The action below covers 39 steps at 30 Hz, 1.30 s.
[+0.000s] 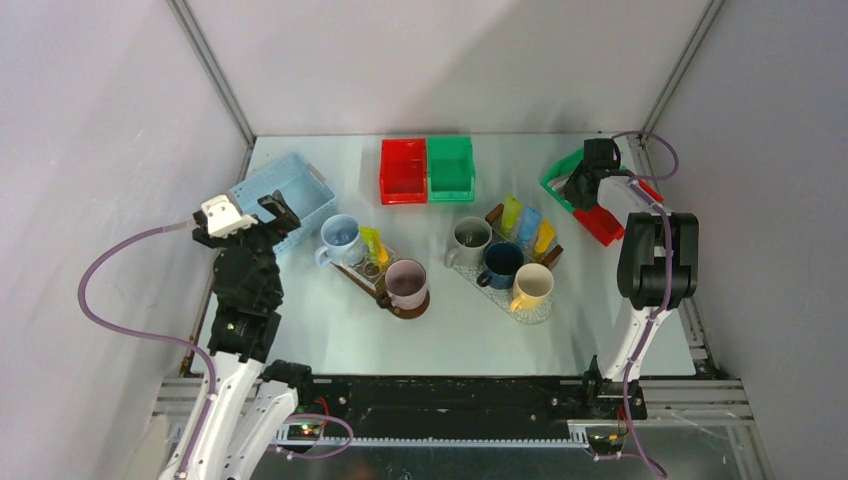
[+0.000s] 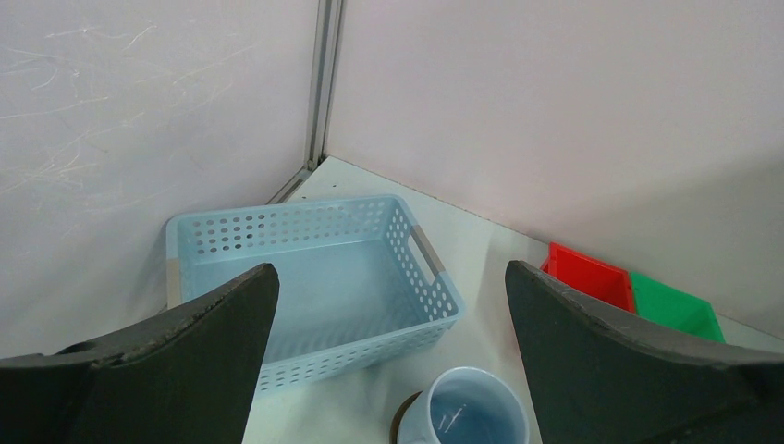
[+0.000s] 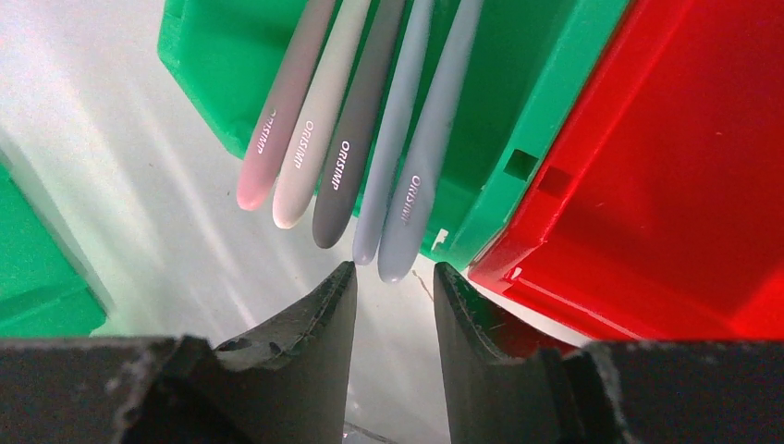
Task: Prepare toiletry sets of a toothbrush and toothpaste on the tray
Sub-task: Pick up the toothbrush from the storage box.
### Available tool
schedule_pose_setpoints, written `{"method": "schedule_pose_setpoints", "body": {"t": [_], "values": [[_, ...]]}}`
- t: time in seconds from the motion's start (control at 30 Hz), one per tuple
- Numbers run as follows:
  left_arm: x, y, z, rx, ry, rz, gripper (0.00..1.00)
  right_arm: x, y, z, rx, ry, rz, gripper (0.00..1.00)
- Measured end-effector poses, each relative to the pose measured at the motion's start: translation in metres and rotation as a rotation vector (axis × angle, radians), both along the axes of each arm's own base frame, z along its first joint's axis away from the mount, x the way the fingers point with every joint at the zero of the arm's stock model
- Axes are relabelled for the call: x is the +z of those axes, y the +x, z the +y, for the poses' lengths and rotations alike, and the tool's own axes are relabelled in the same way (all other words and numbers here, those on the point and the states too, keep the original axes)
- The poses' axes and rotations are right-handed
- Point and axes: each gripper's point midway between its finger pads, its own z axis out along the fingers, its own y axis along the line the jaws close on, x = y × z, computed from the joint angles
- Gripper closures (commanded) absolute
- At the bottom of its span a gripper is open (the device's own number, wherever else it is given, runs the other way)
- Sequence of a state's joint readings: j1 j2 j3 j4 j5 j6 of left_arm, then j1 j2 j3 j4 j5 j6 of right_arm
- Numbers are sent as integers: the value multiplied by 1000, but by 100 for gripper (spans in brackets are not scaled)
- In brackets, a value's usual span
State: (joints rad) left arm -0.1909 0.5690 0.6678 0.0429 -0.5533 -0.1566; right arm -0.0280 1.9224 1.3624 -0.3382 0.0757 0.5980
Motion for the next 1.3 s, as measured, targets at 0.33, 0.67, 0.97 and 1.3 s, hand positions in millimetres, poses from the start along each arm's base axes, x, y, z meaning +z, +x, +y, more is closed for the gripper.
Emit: {"method": "schedule_pose_setpoints", "body": {"t": [0.33,0.67,0.97,1.3], "values": [[0,0,-1,-5,1,-1,0,2,-1,-1,5,0,-2,68],[0,0,-1,-5,1,-1,0,3,-1,1,15,19,-3,73],[0,0,0,-3,1,-1,0,-1,-3,0,17,38,0,72],[0,0,0,-3,1,-1,0,-4,-3,-6,6,46,-5,74]]}}
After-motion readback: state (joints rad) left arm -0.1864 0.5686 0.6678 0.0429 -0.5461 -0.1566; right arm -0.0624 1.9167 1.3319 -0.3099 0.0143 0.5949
